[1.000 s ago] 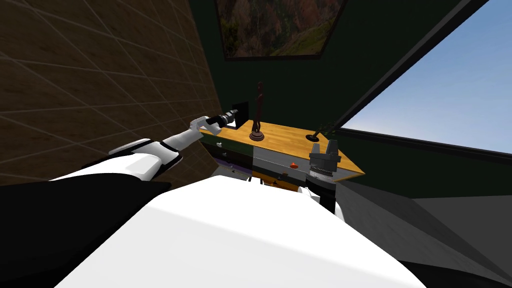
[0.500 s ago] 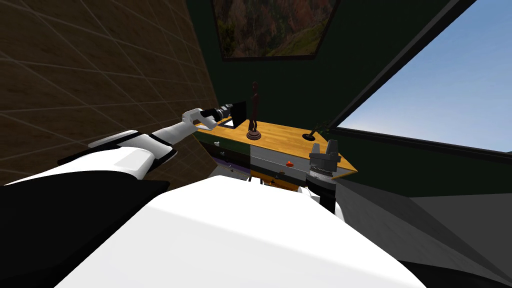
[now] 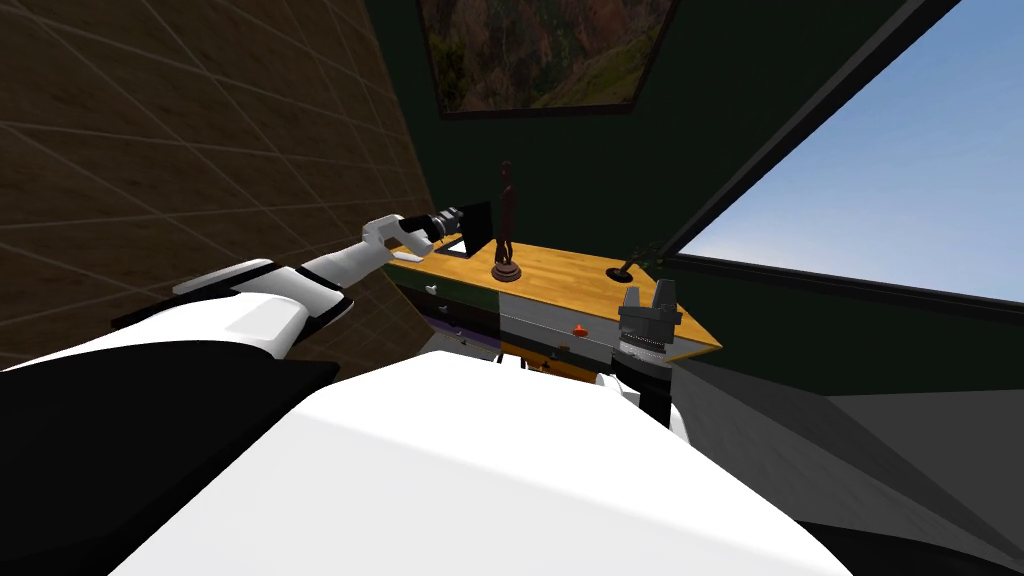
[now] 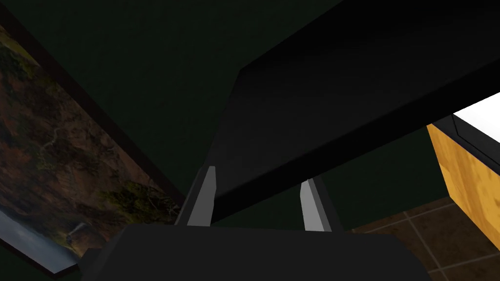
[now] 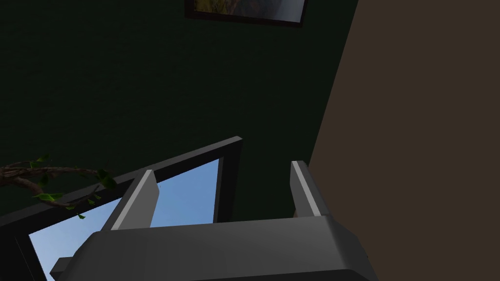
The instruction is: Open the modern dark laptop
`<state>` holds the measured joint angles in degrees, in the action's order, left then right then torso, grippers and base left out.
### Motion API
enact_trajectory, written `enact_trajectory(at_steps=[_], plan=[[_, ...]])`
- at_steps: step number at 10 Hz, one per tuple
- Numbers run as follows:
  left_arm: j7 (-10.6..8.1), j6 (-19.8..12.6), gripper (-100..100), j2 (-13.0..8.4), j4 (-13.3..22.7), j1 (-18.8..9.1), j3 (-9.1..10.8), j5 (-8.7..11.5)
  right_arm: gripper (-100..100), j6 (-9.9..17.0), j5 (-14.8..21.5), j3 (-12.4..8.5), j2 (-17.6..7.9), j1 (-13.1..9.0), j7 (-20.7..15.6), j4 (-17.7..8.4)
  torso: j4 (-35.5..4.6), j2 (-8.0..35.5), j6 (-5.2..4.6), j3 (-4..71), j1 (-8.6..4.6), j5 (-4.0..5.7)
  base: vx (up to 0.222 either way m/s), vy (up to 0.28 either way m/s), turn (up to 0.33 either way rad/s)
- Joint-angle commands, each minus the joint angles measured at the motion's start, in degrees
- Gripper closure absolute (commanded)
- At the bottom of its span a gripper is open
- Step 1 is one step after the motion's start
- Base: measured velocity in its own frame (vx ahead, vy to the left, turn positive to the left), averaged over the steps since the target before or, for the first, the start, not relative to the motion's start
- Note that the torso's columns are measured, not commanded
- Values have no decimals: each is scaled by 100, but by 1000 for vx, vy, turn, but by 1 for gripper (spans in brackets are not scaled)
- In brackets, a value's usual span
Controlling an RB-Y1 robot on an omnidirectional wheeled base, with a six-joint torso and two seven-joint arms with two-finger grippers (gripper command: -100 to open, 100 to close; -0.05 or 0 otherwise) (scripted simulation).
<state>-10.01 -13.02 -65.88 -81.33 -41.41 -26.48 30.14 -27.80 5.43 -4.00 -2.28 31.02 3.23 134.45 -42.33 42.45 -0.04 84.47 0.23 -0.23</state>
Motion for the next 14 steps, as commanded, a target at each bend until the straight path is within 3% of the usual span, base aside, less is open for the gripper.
enact_trajectory(at_steps=[1,6,7,8,14], plan=[[-313,-33,100,171,73,5,154,272,0,0,0,0,0,0,0,-1,10,-2,-3,1,15,-12,-5,93,12],[-816,-98,100,481,227,-5,445,755,0,0,0,0,0,0,0,0,10,-25,-1,17,-26,23,-12,94,13],[-728,-94,100,444,208,4,408,676,0,0,0,-1,-1,0,0,-1,3,-20,0,12,-24,23,0,47,1],[-900,-67,100,635,317,58,526,809,0,0,0,0,0,0,0,-1,-2,-13,0,7,-44,30,11,54,24],[-1493,82,100,1371,724,246,979,1305,0,0,0,0,0,0,0,-1,-8,5,9,-5,-27,24,3,98,6]])
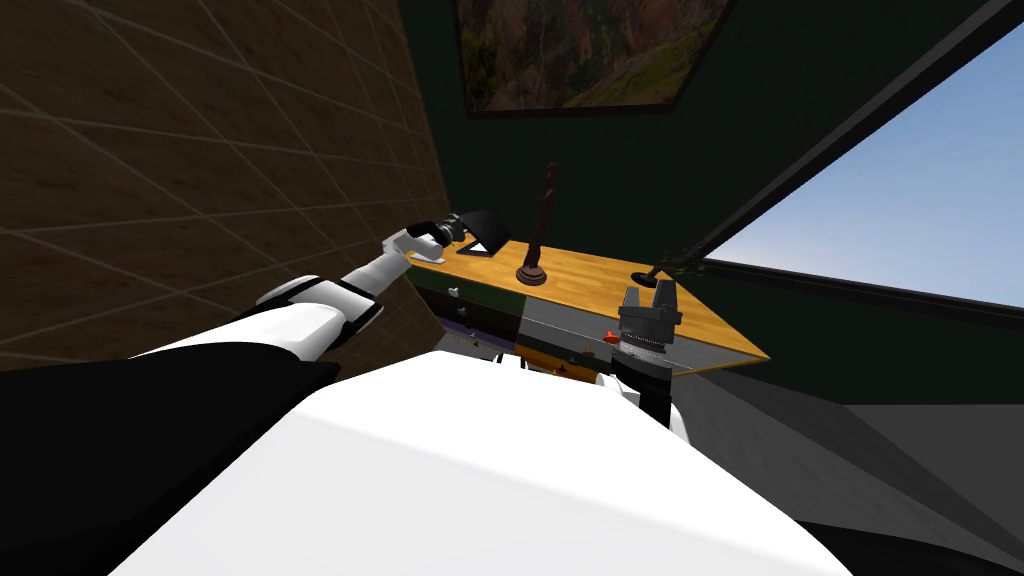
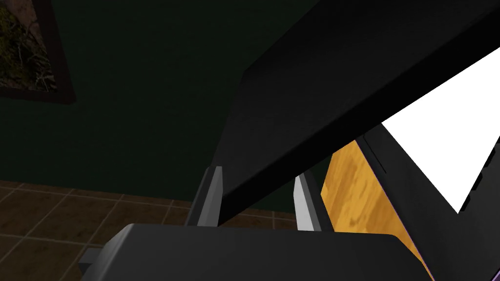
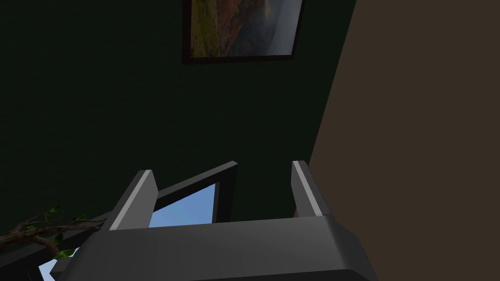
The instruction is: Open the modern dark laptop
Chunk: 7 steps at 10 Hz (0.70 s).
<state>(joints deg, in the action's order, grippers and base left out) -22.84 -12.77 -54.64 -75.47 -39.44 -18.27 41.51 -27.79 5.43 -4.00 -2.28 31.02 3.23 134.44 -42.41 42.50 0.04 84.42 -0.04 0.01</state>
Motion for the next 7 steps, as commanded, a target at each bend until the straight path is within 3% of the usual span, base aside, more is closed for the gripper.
enact_trajectory(at_steps=[1,2,4,5,6,7], plan=[[-106,25,100,168,92,30,90,81,0,0,0,0,0,0,0,0,-1,-1,-1,0,4,0,-5,53,-3],[-274,116,100,395,191,126,187,213,0,0,0,0,0,0,0,0,-5,-3,-2,2,-15,8,12,62,27],[-415,209,100,600,273,208,283,336,0,0,0,0,0,0,0,0,-1,-12,-5,8,0,4,7,79,11],[-557,302,100,806,355,290,378,459,0,0,0,0,0,0,0,0,0,-11,-4,8,-1,4,18,87,17],[-545,66,-100,494,171,171,307,507,0,0,0,0,0,0,0,0,3,-11,2,7,7,-1,24,24,34],[-572,13,-100,430,132,137,301,547,0,0,0,1,1,0,0,0,3,-11,-1,8,-12,5,22,-38,32]])
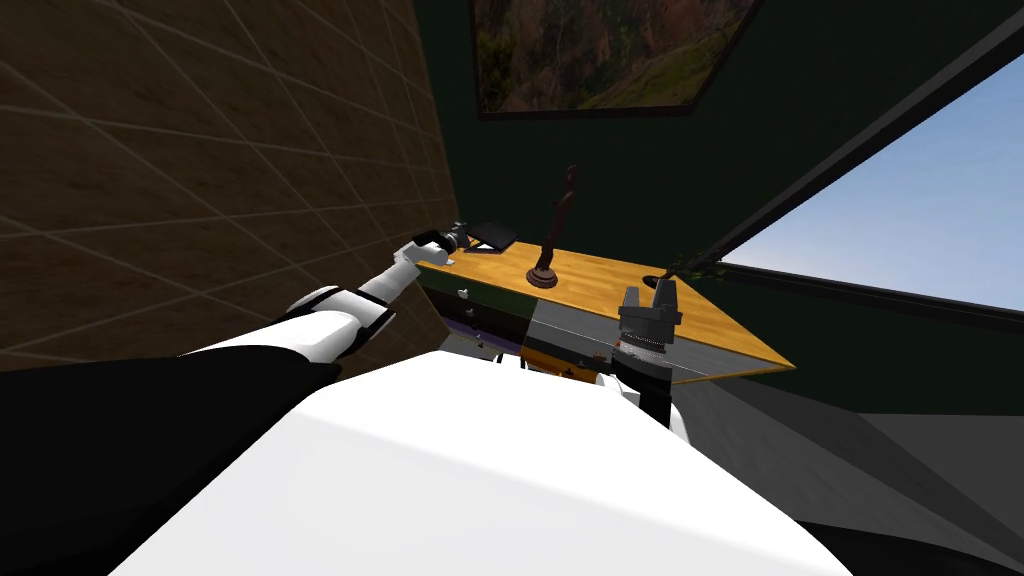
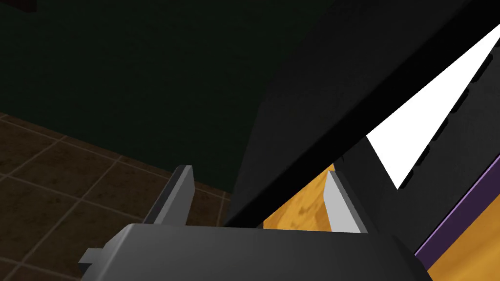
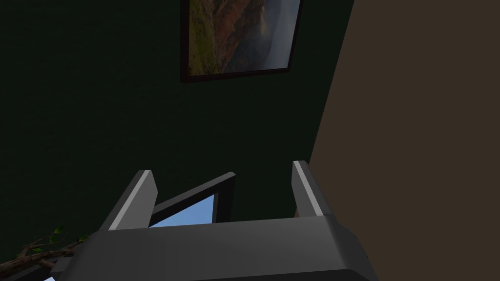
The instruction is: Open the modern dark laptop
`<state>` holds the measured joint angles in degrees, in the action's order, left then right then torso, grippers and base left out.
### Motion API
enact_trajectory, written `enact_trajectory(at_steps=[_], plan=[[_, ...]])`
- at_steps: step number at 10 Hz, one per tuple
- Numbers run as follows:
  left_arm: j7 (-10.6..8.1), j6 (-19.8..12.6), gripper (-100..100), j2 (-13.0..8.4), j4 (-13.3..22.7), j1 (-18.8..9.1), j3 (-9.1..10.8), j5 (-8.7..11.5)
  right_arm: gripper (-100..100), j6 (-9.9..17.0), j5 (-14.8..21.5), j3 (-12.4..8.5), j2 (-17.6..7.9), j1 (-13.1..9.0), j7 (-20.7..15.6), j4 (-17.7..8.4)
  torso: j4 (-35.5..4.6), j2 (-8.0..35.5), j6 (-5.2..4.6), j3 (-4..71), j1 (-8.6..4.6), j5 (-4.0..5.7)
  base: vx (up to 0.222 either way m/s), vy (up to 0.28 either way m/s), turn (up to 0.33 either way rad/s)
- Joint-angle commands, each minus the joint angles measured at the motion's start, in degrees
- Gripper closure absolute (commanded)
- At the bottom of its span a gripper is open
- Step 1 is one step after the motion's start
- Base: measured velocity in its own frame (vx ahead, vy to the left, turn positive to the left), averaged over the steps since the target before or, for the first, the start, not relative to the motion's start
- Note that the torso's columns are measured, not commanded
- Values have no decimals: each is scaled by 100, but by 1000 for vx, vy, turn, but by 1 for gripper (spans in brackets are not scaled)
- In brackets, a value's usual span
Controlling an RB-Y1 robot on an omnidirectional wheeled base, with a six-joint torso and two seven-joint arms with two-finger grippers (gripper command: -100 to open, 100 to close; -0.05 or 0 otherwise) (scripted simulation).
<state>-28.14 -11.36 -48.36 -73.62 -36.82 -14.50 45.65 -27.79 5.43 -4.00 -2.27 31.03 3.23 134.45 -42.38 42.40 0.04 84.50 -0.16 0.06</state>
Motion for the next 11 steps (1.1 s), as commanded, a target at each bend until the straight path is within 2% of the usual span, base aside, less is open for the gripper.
enact_trajectory(at_steps=[1,3,4,5,6,11], plan=[[-68,-181,-100,-263,-92,-158,-84,174,0,0,0,1,1,0,0,0,4,-4,-5,2,-15,4,8,-45,25],[-175,-392,-100,-520,-246,-292,-111,334,0,0,0,1,1,0,0,0,-9,6,-6,-5,-1,6,18,-42,30],[-202,-445,-100,-584,-284,-326,-118,374,0,0,0,1,1,0,0,0,-8,7,-2,-5,9,2,21,-32,24],[-170,-388,-100,-562,-241,-294,-140,378,0,0,0,1,1,0,0,0,-6,7,-3,-6,14,-1,12,-13,4],[-185,-420,0,-568,-259,-296,-129,373,0,0,0,1,0,-1,0,0,2,3,-4,-3,22,-7,0,0,0],[-173,-448,0,-559,-241,-264,-159,368,0,0,0,0,0,-1,0,0,-1,2,-4,-2,9,0,0,0,0]])
